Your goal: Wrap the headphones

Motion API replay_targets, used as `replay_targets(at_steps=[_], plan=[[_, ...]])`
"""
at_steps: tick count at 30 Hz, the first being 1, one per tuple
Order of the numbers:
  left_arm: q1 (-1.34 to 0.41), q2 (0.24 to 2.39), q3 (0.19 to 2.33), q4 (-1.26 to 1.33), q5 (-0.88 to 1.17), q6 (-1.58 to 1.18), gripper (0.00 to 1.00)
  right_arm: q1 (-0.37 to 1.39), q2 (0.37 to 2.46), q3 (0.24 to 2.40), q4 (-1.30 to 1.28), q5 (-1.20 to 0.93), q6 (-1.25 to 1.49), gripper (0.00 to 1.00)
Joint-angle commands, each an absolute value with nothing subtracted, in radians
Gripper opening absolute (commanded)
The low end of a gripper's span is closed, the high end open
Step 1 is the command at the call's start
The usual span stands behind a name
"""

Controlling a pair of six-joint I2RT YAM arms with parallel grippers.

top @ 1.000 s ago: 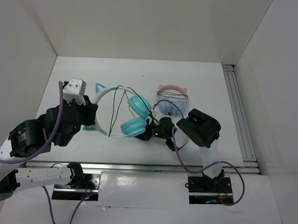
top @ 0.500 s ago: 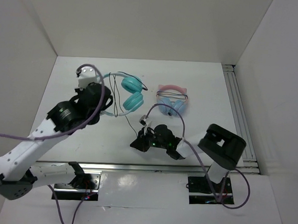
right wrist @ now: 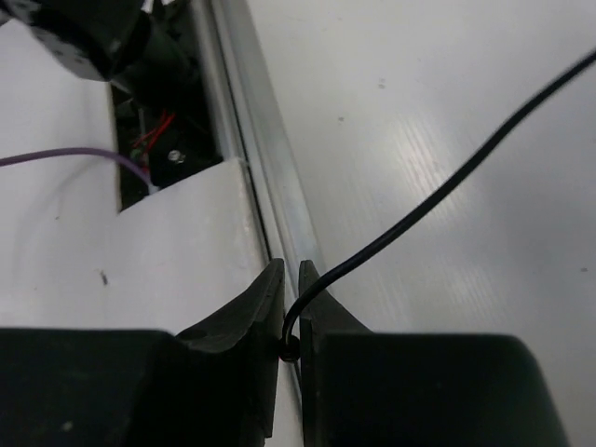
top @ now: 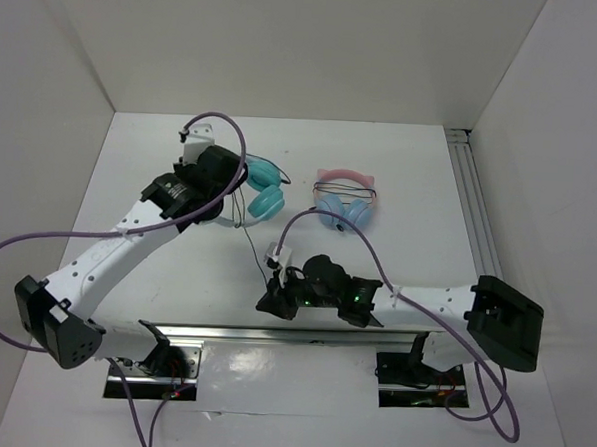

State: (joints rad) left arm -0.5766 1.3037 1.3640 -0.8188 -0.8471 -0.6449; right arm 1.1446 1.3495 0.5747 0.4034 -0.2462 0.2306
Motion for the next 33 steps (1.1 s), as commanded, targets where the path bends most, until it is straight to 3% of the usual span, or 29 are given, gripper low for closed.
replay_targets(at_steps=[1, 11, 19, 28, 33], plan=[[-0.583, 1.353, 1.399, -0.811, -0.905, -0.704, 0.00, 1.170, 1.244, 0.682, 0.279, -0.327, 0.150, 0.00], [-0.678, 1.384, 1.390, -0.836, -0.885, -0.672, 0.00, 1.169, 1.080, 0.779, 0.080, -0.330, 0.063, 0.00], [-0.784, 1.457, 1.404, -0.893, -0.917, -0.652, 0.00, 1.146, 1.114, 0.854, -0.006, -0.374, -0.009, 0.00], [-0.851, 1.489, 1.281, -0.811, -0.813, -0.414, 0.00, 1.146, 0.991, 0.890, -0.198, 0.023, -0.118, 0.00], [-0.862, 1.418, 1.208, -0.787, -0.548, -0.370, 0.00, 1.146, 0.980, 0.868, -0.212, 0.174, -0.118, 0.00]])
